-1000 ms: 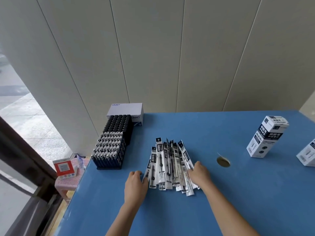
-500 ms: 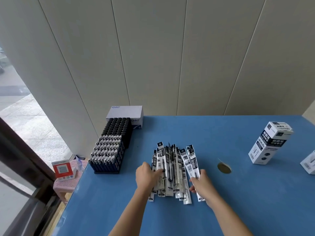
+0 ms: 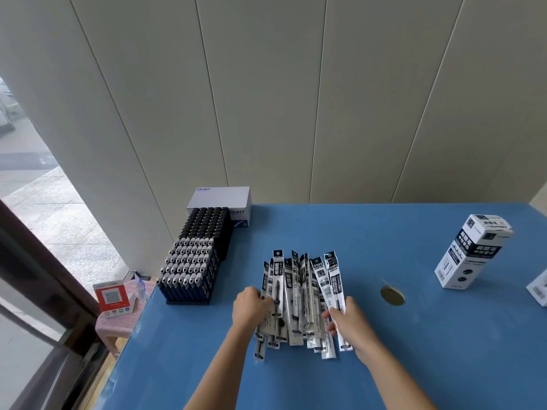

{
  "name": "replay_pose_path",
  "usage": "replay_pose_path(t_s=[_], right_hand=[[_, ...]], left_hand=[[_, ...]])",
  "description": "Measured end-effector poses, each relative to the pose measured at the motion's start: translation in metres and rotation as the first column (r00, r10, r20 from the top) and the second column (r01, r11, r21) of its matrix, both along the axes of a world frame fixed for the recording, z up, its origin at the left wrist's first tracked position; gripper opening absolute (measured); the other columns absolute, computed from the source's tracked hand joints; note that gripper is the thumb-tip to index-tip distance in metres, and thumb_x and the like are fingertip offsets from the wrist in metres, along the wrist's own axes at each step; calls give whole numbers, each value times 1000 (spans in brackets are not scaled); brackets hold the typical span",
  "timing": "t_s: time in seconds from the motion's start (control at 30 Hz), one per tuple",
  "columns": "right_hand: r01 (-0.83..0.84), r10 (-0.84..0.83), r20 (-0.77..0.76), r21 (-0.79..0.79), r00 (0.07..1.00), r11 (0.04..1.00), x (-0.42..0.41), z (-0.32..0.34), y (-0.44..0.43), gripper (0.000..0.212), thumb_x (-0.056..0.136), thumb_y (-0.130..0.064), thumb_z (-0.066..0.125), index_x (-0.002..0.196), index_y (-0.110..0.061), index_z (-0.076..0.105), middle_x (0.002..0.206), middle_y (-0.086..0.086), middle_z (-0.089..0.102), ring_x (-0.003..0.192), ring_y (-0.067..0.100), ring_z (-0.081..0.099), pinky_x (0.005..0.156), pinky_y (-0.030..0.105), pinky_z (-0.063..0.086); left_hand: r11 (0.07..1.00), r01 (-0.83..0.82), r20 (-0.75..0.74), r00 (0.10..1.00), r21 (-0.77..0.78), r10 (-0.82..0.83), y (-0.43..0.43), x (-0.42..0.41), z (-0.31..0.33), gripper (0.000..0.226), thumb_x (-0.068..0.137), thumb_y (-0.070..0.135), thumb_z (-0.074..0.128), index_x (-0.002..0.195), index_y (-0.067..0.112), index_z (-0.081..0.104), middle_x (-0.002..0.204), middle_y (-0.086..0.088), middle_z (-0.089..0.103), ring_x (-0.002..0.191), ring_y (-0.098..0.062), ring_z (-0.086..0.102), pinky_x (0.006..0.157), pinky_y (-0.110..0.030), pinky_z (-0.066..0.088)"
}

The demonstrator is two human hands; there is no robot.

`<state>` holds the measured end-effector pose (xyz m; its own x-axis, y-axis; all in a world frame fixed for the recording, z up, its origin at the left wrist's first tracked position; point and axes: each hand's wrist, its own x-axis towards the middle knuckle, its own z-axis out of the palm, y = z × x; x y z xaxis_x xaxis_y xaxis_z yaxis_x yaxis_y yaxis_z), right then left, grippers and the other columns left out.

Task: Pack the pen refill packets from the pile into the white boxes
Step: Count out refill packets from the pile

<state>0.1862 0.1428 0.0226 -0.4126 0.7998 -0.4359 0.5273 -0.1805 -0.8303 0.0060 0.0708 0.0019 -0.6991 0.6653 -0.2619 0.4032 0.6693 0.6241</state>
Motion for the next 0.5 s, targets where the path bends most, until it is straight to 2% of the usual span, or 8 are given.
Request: replay_pose_path(t_s=[0.17, 0.23, 0.33, 0.4, 0.43, 0.5], right_hand=[[33, -35, -45, -48, 998, 998, -1, 0, -4, 21, 93, -4, 36, 114, -4, 37, 87, 5, 59, 55, 13, 47, 52, 22, 41], [35, -38, -59, -56, 998, 998, -2, 1, -6, 18, 93, -4, 37, 111, -6, 37, 88, 6, 59, 53, 13, 47, 51, 21, 40], [58, -64, -93, -76, 994, 995, -3, 2, -11, 15, 93, -3, 38, 107, -7, 38, 89, 8, 58, 56, 15, 47, 55, 25, 41], [74, -85, -112, -95, 990, 993, -4, 3, -15, 11, 93, -3, 38, 102, -7, 38, 89, 9, 58, 56, 16, 46, 57, 27, 42], [82, -95, -124, -106, 988, 991, -4, 3, -16, 10, 93, -2, 38, 101, -6, 39, 88, 9, 59, 55, 15, 45, 55, 26, 41], [89, -108, -147, -127, 983, 988, -5, 4, -20, 8, 92, -1, 39, 99, -5, 40, 84, 8, 59, 53, 14, 42, 54, 25, 38]], left_hand=[[994, -85, 150, 986, 66, 75, -9, -14, 1, 45, 81, 12, 58, 56, 16, 20, 55, 1, 22, 51, -14, 19, 51, -27, 14], [991, -115, 219, 971, 71, 97, -13, -18, 0, 38, 82, 11, 57, 60, 14, 26, 58, -1, 27, 53, -15, 23, 52, -27, 18], [992, -96, 320, 945, 76, 67, -22, -18, 1, 8, 88, 10, 51, 86, 8, 44, 76, -6, 44, 58, -12, 31, 54, -25, 27], [994, -82, 367, 929, 77, 48, -29, -18, 2, 8, 92, 8, 43, 99, 7, 43, 87, -7, 47, 64, -11, 36, 56, -24, 32], [992, -86, 388, 920, 87, 46, -32, -18, 2, 4, 92, 7, 40, 94, 10, 41, 85, -5, 44, 66, -12, 36, 58, -25, 32], [987, -118, 442, 895, 113, 56, -38, -21, 0, 10, 91, 5, 38, 84, 13, 38, 79, -4, 38, 68, -15, 35, 60, -27, 31]])
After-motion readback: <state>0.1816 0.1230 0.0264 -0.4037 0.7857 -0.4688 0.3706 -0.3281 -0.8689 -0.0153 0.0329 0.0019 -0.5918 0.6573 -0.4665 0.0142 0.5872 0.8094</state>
